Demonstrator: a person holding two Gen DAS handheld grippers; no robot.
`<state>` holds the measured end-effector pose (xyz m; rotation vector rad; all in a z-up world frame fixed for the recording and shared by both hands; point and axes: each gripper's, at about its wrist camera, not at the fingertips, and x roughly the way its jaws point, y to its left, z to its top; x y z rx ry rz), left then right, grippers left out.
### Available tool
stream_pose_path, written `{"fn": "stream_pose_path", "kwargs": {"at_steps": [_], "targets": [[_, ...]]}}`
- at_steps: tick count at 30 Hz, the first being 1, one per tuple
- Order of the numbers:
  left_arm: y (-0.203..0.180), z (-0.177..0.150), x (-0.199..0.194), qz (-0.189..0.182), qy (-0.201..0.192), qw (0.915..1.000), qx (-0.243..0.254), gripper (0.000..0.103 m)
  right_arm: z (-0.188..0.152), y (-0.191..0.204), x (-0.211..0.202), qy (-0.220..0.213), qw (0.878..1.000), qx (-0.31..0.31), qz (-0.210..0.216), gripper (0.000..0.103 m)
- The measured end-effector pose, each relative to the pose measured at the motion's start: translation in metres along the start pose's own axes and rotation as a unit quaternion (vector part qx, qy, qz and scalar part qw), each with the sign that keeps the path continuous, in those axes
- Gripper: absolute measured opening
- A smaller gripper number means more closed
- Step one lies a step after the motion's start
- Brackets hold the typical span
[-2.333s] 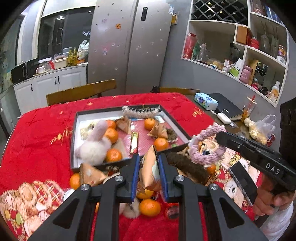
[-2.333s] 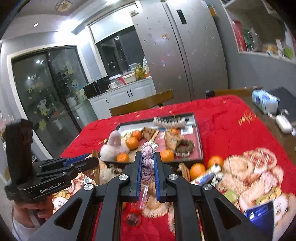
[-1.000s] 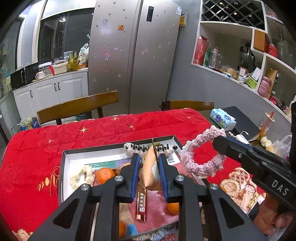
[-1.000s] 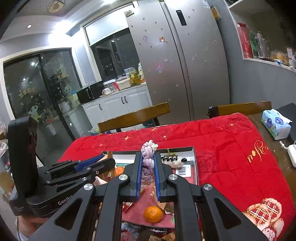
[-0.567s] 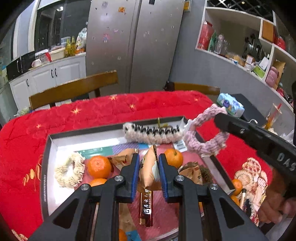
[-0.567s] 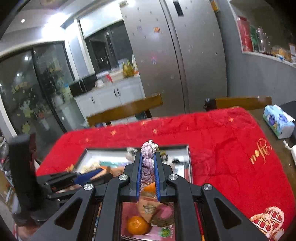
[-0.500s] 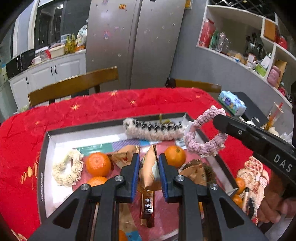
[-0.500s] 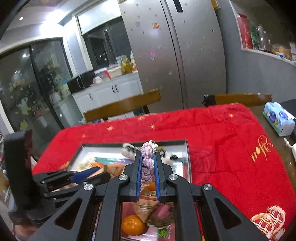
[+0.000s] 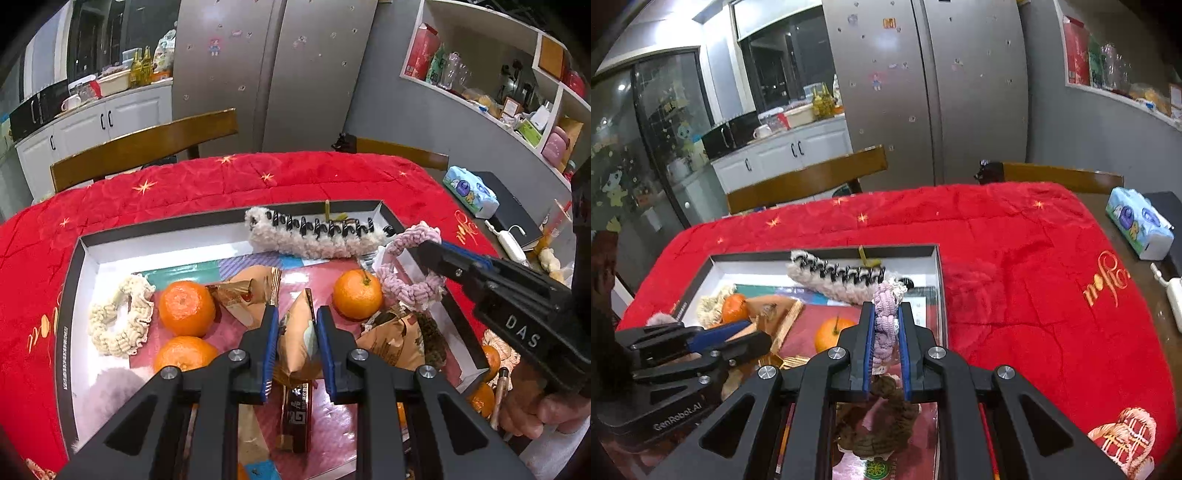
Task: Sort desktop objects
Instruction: 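Lower the Choco Magic pack into the tray while the right tool lowers the pink ring there, then open the left tool to release the pack while the right tool releases the pink ring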
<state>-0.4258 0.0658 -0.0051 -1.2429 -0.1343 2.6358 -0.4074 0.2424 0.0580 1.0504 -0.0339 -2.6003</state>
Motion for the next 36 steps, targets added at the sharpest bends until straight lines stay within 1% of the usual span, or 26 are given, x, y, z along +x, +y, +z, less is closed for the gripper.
{"fn": "stream_pose_path", "kwargs": {"at_steps": [4,11,17,24,28,33,35,36], "targets": [[-0.0005,0.0002,0.0022,0.006,0.006,1.0000,-0.001,0.022,-0.0026,-0.0030,0.0064,0.013,1.000,0.004,0.001,0.012],[-0.0002,0.0001,0.0033,0.012,0.009,0.9999,-0.002,0.022,-0.0040,-0.0095,0.0086,0.021,0.999,0.023,0.007,0.012],[-0.0001,0.0007,0.0024,0.013,0.009,0.9999,-0.003,0.022,-0.0044,-0.0105,0.0098,0.024,0.999,0.028,0.009,0.012],[0.0013,0.0007,0.0033,0.013,0.009,0.9999,-0.004,0.022,-0.0040,-0.0079,0.0079,0.017,0.999,0.024,0.013,0.013],[0.0012,0.0005,0.0034,0.013,0.009,0.9999,-0.005,0.022,-0.0039,-0.0092,0.0070,0.016,0.999,0.029,0.015,0.016],[0.0022,0.0006,0.0044,0.017,0.009,0.9998,-0.006,0.022,-0.0030,-0.0103,0.0052,0.014,0.999,0.031,0.022,0.017],[0.0016,0.0008,0.0043,0.020,0.008,0.9998,-0.005,0.022,-0.0026,-0.0104,0.0039,0.012,0.999,0.031,0.023,0.020],[0.0014,0.0008,0.0045,0.022,0.008,0.9997,-0.004,0.022,-0.0024,-0.0105,0.0033,0.010,0.999,0.032,0.024,0.024]]}}
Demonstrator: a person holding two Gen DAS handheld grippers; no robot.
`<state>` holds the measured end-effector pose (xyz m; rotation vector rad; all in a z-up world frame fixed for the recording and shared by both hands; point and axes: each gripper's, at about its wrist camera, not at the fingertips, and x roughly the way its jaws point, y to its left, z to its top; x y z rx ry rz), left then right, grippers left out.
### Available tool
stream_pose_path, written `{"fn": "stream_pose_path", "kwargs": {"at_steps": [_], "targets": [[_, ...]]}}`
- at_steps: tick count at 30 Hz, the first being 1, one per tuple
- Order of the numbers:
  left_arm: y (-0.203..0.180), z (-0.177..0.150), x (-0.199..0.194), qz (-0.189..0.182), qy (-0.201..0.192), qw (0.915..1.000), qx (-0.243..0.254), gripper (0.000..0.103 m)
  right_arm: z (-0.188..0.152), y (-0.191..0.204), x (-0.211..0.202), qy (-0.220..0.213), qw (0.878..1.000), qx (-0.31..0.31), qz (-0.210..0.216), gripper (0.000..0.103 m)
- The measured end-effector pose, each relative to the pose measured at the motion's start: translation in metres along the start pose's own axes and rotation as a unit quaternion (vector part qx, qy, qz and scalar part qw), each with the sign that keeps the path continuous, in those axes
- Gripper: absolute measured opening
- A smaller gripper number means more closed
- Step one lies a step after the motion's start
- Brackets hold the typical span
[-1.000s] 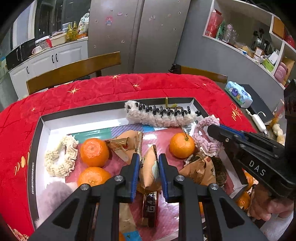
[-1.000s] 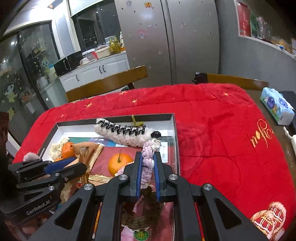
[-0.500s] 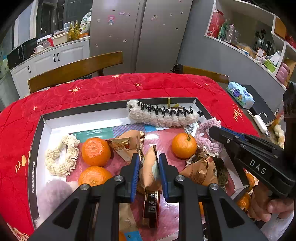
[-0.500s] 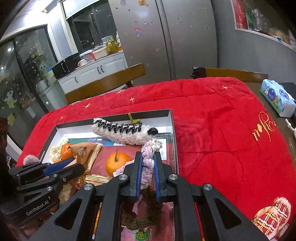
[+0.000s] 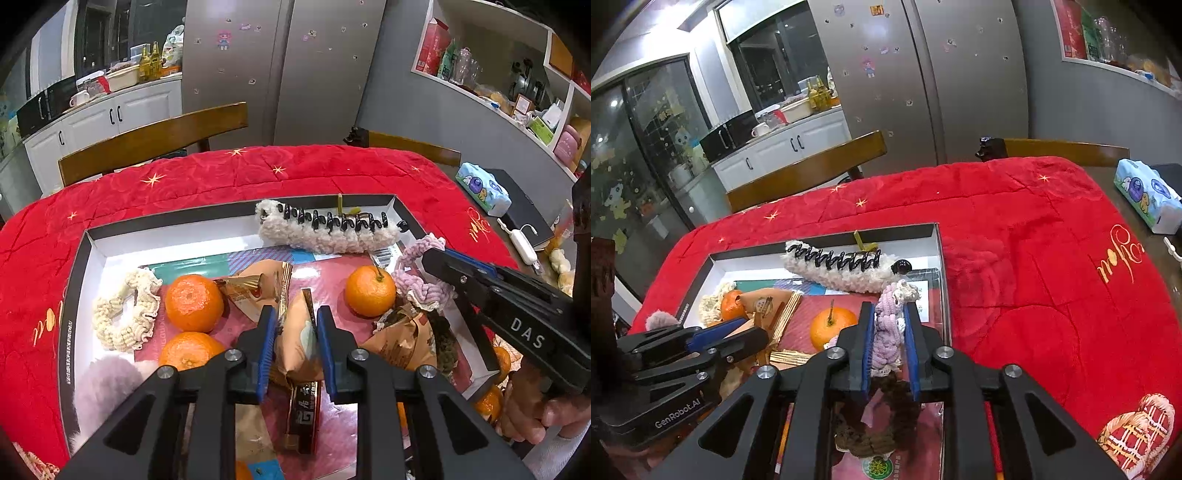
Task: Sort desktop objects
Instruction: 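Open the left tool to release the pack while the right tool releases the pink ring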
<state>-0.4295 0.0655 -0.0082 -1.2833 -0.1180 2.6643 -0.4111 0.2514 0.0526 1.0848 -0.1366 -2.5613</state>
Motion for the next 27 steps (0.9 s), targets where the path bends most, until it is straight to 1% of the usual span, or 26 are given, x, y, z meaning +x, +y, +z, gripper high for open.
{"fn": "stream_pose_path", "kwargs": {"at_steps": [2,3,4,5,7,8,9,10,11,12,13,15,22,27], "targets": [[-0.001,0.000,0.000,0.001,0.001,1.0000,0.004,0.031,0.001,-0.001,-0.002,-0.003,1.000,0.003,0.001,0.031],[-0.003,0.001,0.000,0.004,0.002,1.0000,0.008,0.040,0.001,-0.001,-0.003,-0.003,1.000,0.004,0.006,0.037],[-0.005,0.001,-0.001,0.009,0.000,0.9999,0.014,0.047,0.002,-0.002,-0.003,-0.003,1.000,0.005,0.012,0.045],[-0.006,0.001,-0.001,0.013,0.000,0.9998,0.017,0.051,0.002,-0.001,-0.004,-0.004,1.000,0.005,0.015,0.049],[-0.009,0.001,-0.003,0.020,-0.001,0.9996,0.022,0.075,0.003,-0.002,-0.006,-0.008,1.000,0.007,0.013,0.065],[-0.009,0.001,-0.003,0.022,-0.001,0.9995,0.022,0.081,0.004,-0.002,-0.007,-0.010,1.000,0.006,0.011,0.069],[-0.010,0.002,-0.004,0.021,-0.003,0.9995,0.023,0.087,0.005,-0.002,-0.008,-0.010,1.000,0.006,0.009,0.079],[-0.010,0.002,-0.005,0.017,-0.005,0.9995,0.024,0.089,0.005,-0.002,-0.009,-0.010,1.000,0.007,0.008,0.093],[-0.009,0.002,-0.006,0.015,-0.005,0.9996,0.024,0.090,0.006,-0.003,-0.010,-0.012,1.000,0.008,0.007,0.099],[-0.009,0.003,-0.006,0.015,-0.005,0.9996,0.023,0.092,0.007,-0.003,-0.012,-0.017,1.000,0.008,0.007,0.103],[-0.010,0.003,-0.006,0.015,-0.006,0.9996,0.023,0.095,0.007,-0.003,-0.012,-0.018,1.000,0.007,0.006,0.103],[-0.010,0.004,-0.005,0.015,-0.006,0.9996,0.023,0.098,0.009,-0.001,-0.013,-0.015,1.000,0.002,0.004,0.103],[-0.012,0.003,-0.010,0.011,-0.012,0.9995,0.025,0.098,0.011,0.000,-0.018,-0.018,1.000,-0.001,0.009,0.103],[-0.010,0.007,-0.021,0.006,-0.020,0.9996,0.020,0.098,0.014,0.005,-0.027,-0.027,0.999,0.003,0.018,0.103]]}}
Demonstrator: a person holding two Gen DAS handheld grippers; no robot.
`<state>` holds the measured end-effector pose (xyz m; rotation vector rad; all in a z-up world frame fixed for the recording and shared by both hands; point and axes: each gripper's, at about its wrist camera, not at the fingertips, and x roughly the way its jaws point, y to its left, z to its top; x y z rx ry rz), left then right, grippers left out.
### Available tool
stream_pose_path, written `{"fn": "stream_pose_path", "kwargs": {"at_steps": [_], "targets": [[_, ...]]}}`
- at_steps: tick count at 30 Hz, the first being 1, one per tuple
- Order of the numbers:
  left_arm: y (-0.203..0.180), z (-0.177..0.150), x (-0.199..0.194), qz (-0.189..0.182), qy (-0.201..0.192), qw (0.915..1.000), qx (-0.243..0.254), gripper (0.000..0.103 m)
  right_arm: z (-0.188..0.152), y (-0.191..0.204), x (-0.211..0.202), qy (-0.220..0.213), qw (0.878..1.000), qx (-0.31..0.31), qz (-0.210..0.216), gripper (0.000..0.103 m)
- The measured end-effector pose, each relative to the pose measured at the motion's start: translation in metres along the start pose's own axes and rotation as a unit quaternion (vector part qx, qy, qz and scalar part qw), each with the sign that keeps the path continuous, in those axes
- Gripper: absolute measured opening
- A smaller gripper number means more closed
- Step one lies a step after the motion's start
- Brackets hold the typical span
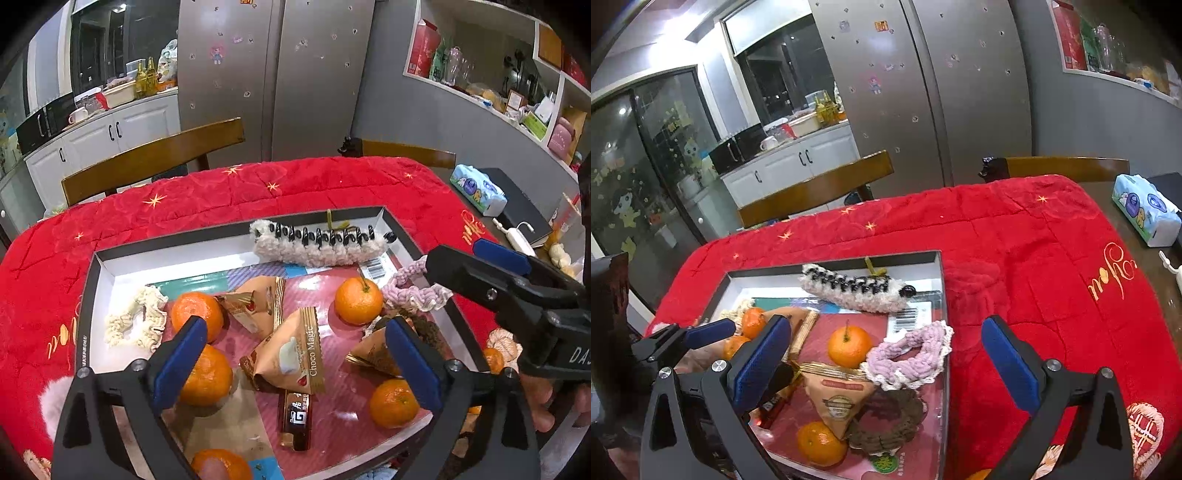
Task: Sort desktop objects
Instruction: 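Open the left tool to release the pack while the right tool releases the pink ring, then withdraw both open tools from the tray back toward the pile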
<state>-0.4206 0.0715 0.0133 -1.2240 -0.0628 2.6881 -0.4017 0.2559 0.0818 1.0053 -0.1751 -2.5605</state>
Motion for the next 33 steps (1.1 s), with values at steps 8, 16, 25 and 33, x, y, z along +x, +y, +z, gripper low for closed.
{"fn": "stream_pose_path", "kwargs": {"at_steps": [8,16,25,33], "targets": [[0.010,0.005,-0.020,-0.001,-0.022,0.9992,-0.033,0.098,0.003,0.028,-0.022,-0.030,0.999,-0.028,0.013,0.103],[0.009,0.010,-0.039,0.016,-0.042,0.9988,-0.022,0.098,0.004,0.035,-0.028,-0.041,0.998,-0.039,0.011,0.103],[0.016,0.013,-0.060,0.033,-0.052,0.9978,-0.024,0.098,0.010,0.034,-0.037,-0.047,0.998,-0.038,0.015,0.103],[0.026,0.010,-0.080,0.020,-0.062,0.9967,-0.049,0.098,0.011,0.045,-0.059,-0.062,0.996,-0.058,0.002,0.103]]}}
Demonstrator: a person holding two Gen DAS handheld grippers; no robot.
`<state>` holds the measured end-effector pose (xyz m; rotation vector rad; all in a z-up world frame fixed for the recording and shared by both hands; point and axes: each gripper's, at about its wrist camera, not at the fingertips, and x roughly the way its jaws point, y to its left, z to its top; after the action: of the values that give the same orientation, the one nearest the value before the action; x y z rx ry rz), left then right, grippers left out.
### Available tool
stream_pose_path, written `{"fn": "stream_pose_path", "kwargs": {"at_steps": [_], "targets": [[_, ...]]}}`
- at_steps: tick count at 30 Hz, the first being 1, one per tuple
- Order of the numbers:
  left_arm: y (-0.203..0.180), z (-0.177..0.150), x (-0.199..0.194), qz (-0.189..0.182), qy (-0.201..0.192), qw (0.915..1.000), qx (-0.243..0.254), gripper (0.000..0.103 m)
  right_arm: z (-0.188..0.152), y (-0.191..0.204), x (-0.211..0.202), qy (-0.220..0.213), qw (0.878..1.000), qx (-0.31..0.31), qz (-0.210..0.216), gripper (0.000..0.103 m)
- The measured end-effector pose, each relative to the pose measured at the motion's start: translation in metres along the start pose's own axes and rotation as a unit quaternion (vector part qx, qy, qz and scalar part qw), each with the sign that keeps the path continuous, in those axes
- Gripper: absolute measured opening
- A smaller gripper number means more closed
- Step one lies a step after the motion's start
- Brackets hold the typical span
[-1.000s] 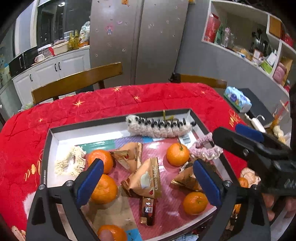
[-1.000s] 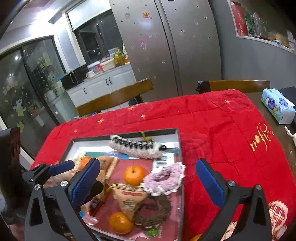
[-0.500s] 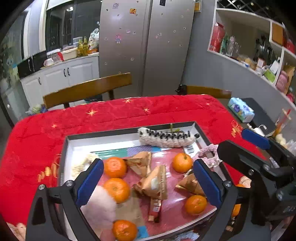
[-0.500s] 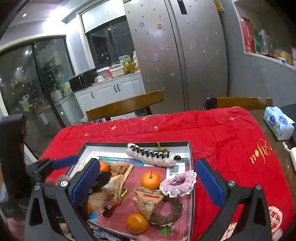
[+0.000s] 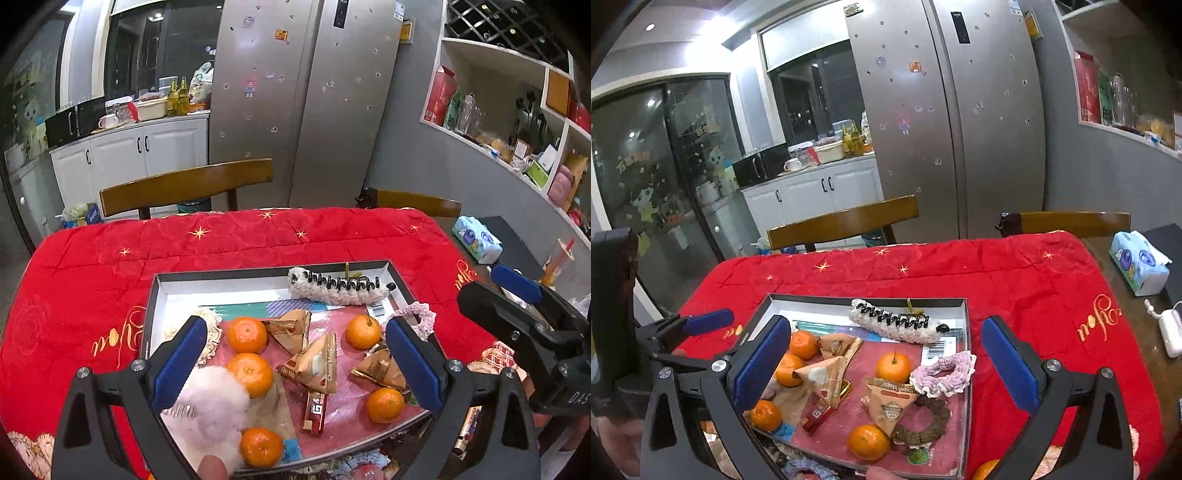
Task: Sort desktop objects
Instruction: 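Withdraw both open tools from the tray back toward the pile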
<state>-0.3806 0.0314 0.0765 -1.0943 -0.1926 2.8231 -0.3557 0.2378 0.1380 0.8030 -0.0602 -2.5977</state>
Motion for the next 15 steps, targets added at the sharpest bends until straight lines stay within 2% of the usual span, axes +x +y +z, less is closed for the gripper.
{"fn": "stream_pose_path", "kwargs": {"at_steps": [7,10,15], "targets": [[0.008,-0.004,-0.033,0.007,-0.007,0.9999,-0.004,0.098,0.000,0.004,-0.025,-0.005,1.000,0.016,0.005,0.103],[0.007,-0.008,-0.055,0.021,-0.021,0.9995,0.006,0.098,-0.002,0.014,-0.038,-0.012,1.000,0.004,0.004,0.103],[0.007,-0.025,-0.084,0.021,-0.028,0.9993,0.010,0.098,-0.010,0.030,-0.058,-0.017,1.000,-0.014,0.005,0.103]]}}
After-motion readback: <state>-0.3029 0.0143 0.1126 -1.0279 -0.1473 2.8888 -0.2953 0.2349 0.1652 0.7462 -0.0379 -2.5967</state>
